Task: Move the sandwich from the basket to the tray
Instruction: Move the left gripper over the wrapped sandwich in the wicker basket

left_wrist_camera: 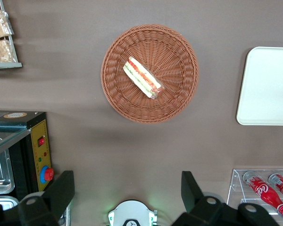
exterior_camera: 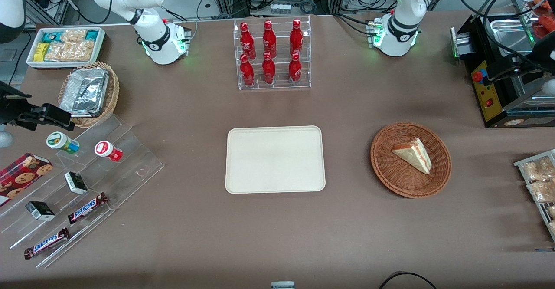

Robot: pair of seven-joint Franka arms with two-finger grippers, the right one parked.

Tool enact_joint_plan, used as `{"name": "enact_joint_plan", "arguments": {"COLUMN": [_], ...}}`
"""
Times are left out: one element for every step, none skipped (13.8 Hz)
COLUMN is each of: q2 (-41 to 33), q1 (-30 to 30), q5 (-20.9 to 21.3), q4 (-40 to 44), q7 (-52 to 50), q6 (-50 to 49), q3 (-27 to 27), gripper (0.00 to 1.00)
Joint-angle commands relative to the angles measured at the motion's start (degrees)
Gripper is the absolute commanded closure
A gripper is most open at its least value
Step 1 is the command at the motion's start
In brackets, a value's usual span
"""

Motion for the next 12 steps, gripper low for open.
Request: {"name": "enact_joint_plan", "arguments": {"q2": [-0.5, -0.2, 0.0, 0.1, 0.2, 1.1, 2.2, 2.9, 4.2, 5.6, 6.7, 7.4], "q1": [-0.4, -0.2, 0.2, 0.2, 0.2, 0.1, 0.2, 0.2, 0.2, 0.2, 0.3, 0.4], "q5": [1.4, 1.5, 1.5, 1.6, 2.1, 3.0, 3.4, 3.6, 3.7, 3.8, 3.8, 3.8], "q4": [0.7, 0.7, 0.6, 0.5, 0.3, 0.2, 0.1, -0.4, -1.1, -1.8, -2.9, -4.6], "q7": [0.6, 0.3, 0.2, 0.1, 0.2, -0.5, -1.8, -2.7, -4.3, -6.4, -8.1, -9.8], "q6": [-1.3, -1.4, -1.5, -1.5, -1.0, -0.7, 0.0, 2.0, 3.8, 5.7, 7.6, 9.7], "q3": [0.0, 0.0, -0.1, -0.1, -0.1, -0.1, -0.1, -0.1, -0.1, -0.1, 0.0, 0.0], "gripper": [0.00, 0.00, 0.00, 0.00, 0.00, 0.00, 0.00, 0.00, 0.00, 0.00, 0.00, 0.00]}}
